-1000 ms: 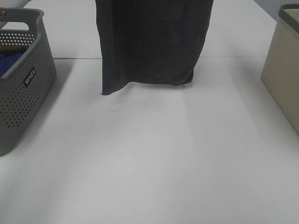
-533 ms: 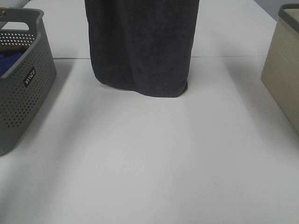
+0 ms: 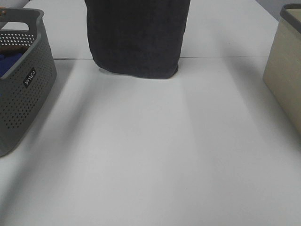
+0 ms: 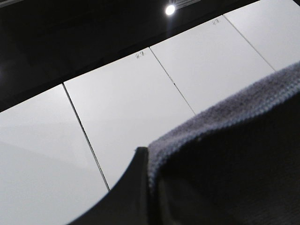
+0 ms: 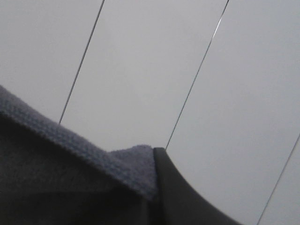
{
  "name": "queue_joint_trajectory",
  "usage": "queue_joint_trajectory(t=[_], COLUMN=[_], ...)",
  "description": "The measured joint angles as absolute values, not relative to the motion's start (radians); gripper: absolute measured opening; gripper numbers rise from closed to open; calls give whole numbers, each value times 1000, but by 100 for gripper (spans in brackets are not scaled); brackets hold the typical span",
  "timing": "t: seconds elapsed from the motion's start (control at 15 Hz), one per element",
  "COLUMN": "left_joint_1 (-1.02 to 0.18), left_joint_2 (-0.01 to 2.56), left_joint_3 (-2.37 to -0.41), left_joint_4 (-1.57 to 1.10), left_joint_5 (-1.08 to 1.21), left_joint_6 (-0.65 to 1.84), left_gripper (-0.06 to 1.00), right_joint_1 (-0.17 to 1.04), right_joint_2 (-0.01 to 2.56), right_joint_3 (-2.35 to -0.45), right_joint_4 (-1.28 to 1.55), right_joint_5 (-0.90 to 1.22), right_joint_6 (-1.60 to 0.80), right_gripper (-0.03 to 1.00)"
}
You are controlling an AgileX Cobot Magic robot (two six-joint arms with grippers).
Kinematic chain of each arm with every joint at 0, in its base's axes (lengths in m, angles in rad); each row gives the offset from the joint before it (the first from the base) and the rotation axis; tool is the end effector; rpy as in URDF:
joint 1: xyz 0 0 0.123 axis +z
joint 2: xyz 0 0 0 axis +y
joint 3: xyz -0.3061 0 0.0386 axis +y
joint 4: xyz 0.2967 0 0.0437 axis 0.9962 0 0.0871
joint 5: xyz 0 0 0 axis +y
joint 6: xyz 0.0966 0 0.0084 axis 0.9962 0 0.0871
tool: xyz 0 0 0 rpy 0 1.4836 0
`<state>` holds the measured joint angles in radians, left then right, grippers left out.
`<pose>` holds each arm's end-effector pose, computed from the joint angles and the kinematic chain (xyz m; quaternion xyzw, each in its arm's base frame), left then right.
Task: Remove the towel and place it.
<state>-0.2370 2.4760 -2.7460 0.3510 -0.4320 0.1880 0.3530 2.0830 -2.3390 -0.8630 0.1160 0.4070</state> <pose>0.5878 -0.1563 0.4694 0.2042 0.3396 0.0964 0.9130 0.5217 0.1831 0.5138 -0.2053 0.5711 -0.0662 0.7920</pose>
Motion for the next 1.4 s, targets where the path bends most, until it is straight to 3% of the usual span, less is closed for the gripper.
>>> queue_joint_trajectory(t=[0.47,0.8,0.93,1.07,1.4], left_joint_1=[-237,-252,-282,-341,-378], left_joint_2=[2515,2509,2478,2373,2230], left_joint_3=[-2786,-2788,-2788,-2788,-2791], left_joint_4=[404,456,458,395,165], left_joint_5=[-389,-271,-67,352,972], left_joint_6=[92,-29,-66,-37,81], left_gripper=[0,0,0,0,0], right_joint_1=[353,353,356,357,358], right_joint_2=[2111,2073,2034,1968,1876], right_joint_3=[-2344,-2345,-2345,-2345,-2345], right_joint_4=[-830,-676,-534,-293,-130], right_joint_5=[131,288,413,647,1022], right_joint_6=[414,412,357,186,91], right_gripper=[1,1,1,1,1])
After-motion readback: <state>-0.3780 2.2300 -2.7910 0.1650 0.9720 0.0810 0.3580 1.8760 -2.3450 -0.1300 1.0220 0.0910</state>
